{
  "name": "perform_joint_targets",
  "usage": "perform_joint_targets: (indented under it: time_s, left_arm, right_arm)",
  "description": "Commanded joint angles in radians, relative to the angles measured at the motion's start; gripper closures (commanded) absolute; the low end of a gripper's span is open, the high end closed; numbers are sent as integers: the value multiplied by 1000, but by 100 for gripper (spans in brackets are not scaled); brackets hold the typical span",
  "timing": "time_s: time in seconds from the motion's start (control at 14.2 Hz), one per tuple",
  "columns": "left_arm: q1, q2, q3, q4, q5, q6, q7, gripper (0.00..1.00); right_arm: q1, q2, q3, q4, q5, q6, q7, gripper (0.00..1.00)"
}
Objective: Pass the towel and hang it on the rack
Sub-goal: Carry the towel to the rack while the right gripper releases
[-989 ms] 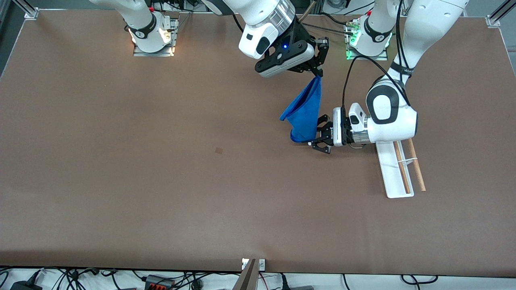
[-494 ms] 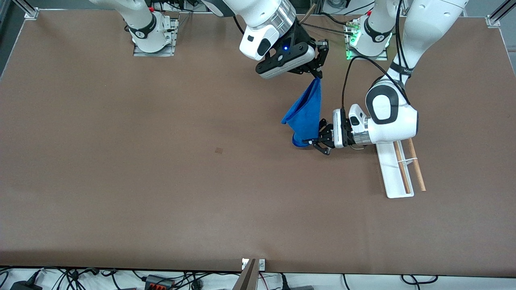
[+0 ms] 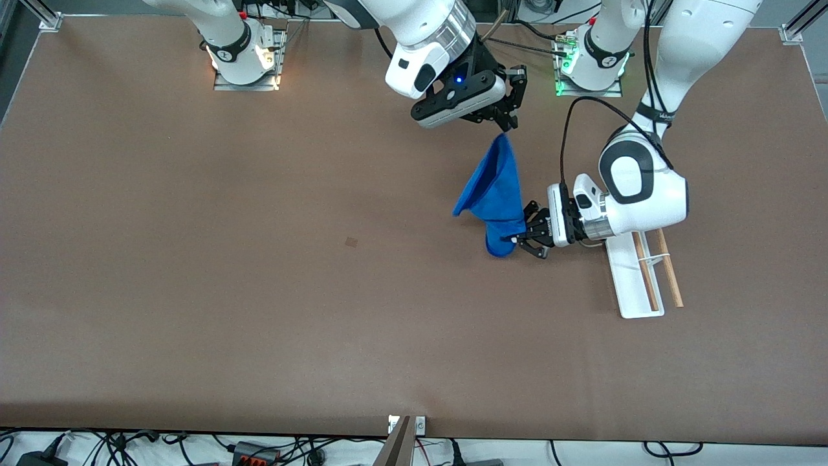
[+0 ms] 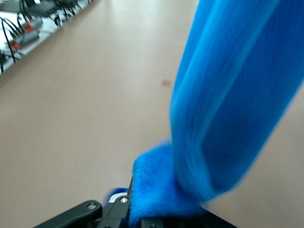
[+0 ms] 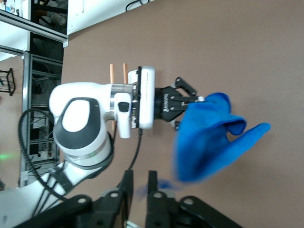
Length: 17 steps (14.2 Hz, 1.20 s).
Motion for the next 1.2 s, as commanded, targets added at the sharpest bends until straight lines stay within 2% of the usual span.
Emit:
perform_joint_targets:
  time_s: [0.0,0.14,0.28,0.42,0.57,0.85,0.92,1.13]
  left_arm:
    - [45,-58,4,-1,166,-18,-109,100]
    - [100,-86,4,-2,260,-78,-193,100]
    - [186,-92,4,2,297,-124,-223,100]
    - [238,-119,8,-2,309,-147,-276,100]
    - [272,-142,8,2,430,-147,-357,100]
    - [330,-181,10,22,555,-163,-490,100]
    - [339,-178,10,51,585,-170,-500,100]
    - [402,-149,14,122,656,-238,-510,100]
  right_arm:
    - [0,-6,-3,-9,-43,-6,1,0]
    - [-29,-15,-8,-9,-67,-37,-7,0]
    - [-63,-20,-8,-9,-145,-80,-7,0]
    - [-87,-26,-16,-9,-246,-178,-4,0]
    - [-133,-26,-29,-9,-323,-282,-24,0]
    - [-280,-26,-29,-11,-336,-444,-201,0]
    - [-313,-25,-31,-11,-338,-481,-223,0]
    - [-383,-25,-39,-40,-368,-505,-223,0]
